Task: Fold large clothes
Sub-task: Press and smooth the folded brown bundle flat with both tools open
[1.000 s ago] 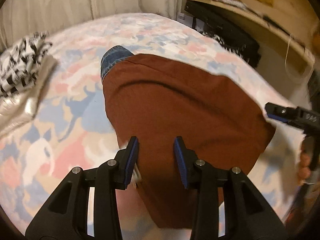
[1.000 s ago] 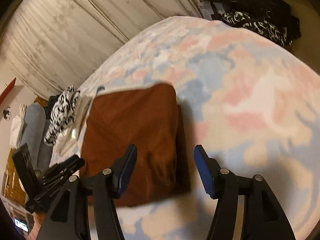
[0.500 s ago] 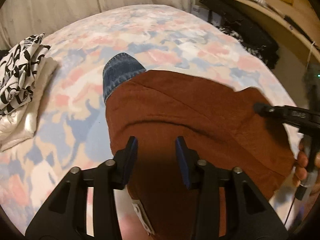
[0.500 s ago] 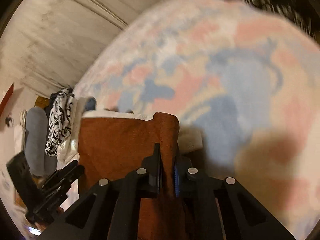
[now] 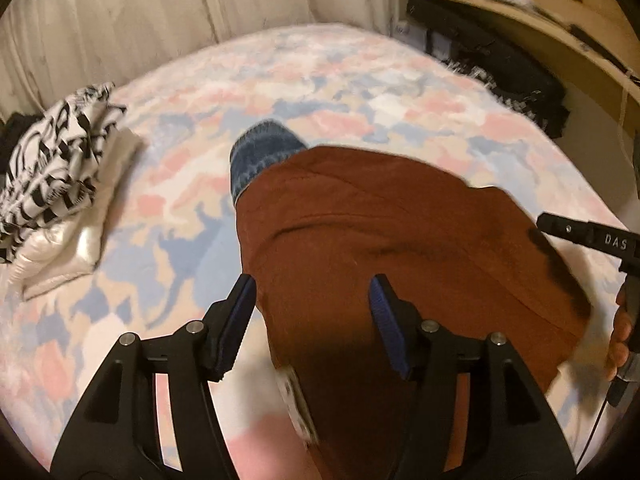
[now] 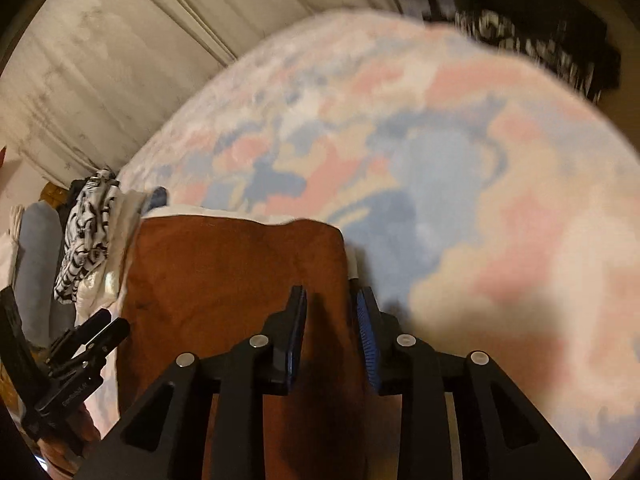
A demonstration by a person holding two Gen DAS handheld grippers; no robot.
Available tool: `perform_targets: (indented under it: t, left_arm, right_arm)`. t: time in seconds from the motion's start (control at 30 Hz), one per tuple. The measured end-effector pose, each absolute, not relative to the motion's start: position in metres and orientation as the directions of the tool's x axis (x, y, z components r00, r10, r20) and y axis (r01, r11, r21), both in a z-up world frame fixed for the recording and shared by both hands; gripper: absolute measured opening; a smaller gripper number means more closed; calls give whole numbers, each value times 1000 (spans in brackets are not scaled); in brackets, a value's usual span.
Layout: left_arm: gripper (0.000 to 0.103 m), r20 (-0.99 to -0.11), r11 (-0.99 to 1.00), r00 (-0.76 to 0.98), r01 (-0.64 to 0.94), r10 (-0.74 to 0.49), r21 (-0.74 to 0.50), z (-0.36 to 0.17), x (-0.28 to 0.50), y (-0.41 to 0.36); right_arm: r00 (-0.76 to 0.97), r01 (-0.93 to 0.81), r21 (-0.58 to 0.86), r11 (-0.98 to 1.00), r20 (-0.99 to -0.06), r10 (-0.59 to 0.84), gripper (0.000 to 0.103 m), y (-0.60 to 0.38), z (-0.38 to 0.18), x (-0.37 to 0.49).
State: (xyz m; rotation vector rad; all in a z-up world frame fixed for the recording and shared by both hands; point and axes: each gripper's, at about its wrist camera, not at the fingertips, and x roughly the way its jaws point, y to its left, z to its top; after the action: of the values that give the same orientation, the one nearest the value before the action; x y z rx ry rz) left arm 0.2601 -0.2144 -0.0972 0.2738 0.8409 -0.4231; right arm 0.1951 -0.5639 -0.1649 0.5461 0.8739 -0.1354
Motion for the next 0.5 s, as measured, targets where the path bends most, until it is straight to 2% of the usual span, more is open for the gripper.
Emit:
perform_targets:
  t: [0.17, 0.27, 0.43, 0.5]
  left_arm:
    - [56, -723, 865, 605, 502, -334, 20, -82, 206, -211]
    - [56, -732, 864, 581, 503, -357, -23, -88, 183, -212]
    - [56, -773, 898, 566, 440, -285, -8, -123, 173, -211]
    - [56, -748, 902, 603, 432, -278, 13, -130, 171, -206]
  right_arm:
    - [710, 242, 383, 891, -696, 107, 26, -529, -132, 149]
    - [695, 176, 373, 911, -703, 154, 26, -499, -133, 135]
    - [640, 180, 252, 951, -764, 81, 25, -468, -162, 121]
    - [646, 211, 233, 949, -762, 44, 25, -473, -167, 110]
